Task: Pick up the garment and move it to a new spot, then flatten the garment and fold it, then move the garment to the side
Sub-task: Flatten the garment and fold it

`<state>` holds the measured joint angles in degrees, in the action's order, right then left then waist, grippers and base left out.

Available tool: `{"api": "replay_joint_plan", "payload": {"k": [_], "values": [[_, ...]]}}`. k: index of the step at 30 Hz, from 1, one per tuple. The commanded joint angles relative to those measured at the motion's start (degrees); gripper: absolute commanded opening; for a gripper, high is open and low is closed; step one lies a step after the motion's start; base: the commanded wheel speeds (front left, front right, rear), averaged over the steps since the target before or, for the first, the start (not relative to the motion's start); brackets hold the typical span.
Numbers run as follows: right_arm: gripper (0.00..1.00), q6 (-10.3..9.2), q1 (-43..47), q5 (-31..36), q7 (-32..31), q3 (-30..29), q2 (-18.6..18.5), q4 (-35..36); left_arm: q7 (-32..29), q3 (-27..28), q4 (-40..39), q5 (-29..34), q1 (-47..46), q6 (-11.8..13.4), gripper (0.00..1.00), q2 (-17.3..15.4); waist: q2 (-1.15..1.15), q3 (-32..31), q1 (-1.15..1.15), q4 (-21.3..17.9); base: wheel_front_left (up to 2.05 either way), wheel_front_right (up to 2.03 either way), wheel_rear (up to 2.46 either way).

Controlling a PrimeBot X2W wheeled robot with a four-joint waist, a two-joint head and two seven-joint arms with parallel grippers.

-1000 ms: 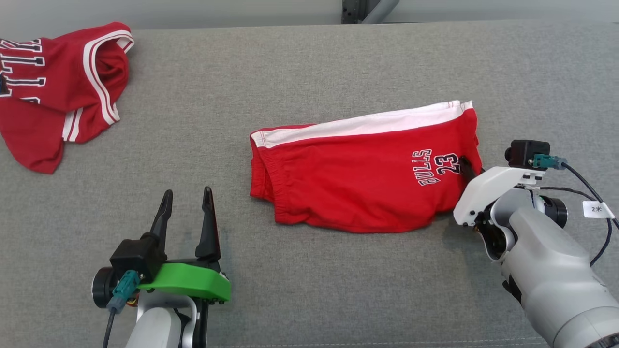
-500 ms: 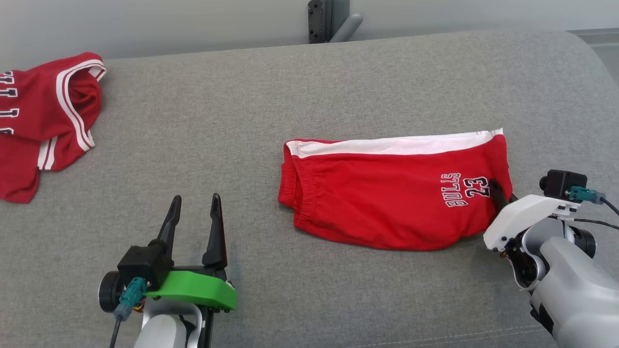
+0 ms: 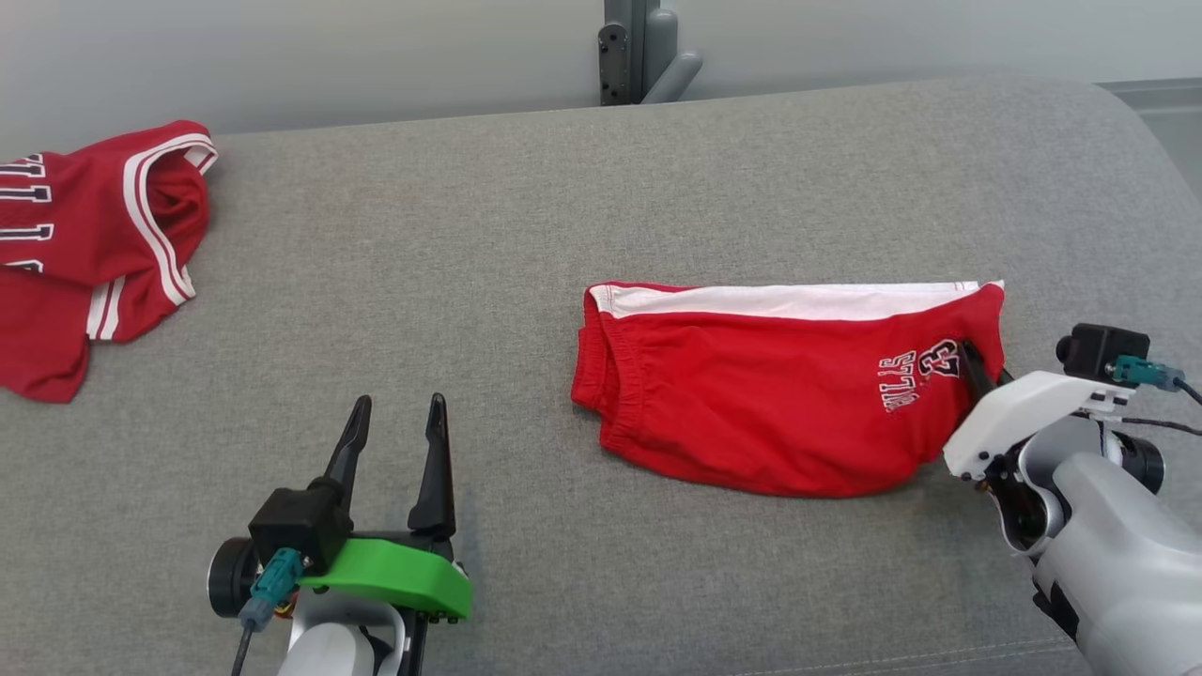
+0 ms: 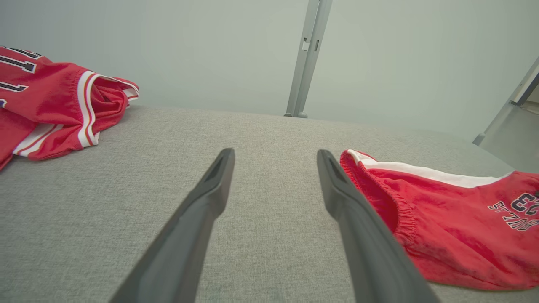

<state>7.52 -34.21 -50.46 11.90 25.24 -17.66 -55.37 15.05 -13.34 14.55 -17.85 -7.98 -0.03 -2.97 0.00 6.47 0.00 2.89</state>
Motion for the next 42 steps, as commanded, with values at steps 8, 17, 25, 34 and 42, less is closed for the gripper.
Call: {"api": "replay_joint_plan", "payload": {"k": [8,17,25,34,42], "values": [[0.0,-0.06,-3.2,1.5,-0.3,3.9,2.9,3.7,0.1,-0.4,0.8,-0.7,1.3,-0.2,1.0,0.0,0.0,-2.4,0.0,2.3,0.0,0.0,0.0],[0.0,-0.06,-4.4,3.1,-2.0,8.4,7.6,5.9,0.1,-1.2,0.8,-1.3,1.8,0.0,1.0,0.0,0.0,-3.5,0.0,5.2,0.0,0.0,0.0],[0.0,-0.06,-5.2,4.4,-3.4,12.0,11.1,3.4,0.1,-1.7,0.4,-1.7,1.0,0.3,1.0,0.0,0.0,-2.7,0.0,7.6,0.0,0.0,0.0],[0.0,-0.06,-5.9,5.8,-3.9,16.1,12.6,-0.4,0.1,-1.8,0.1,-2.3,0.6,0.9,1.0,0.0,0.0,-2.0,0.0,8.6,0.0,0.0,0.0],[1.0,-0.06,-6.7,5.6,-2.1,18.1,13.6,-2.3,0.1,-1.8,0.2,-2.3,0.0,1.0,1.0,0.1,0.0,-1.7,0.0,8.2,0.0,0.0,0.0]]}}
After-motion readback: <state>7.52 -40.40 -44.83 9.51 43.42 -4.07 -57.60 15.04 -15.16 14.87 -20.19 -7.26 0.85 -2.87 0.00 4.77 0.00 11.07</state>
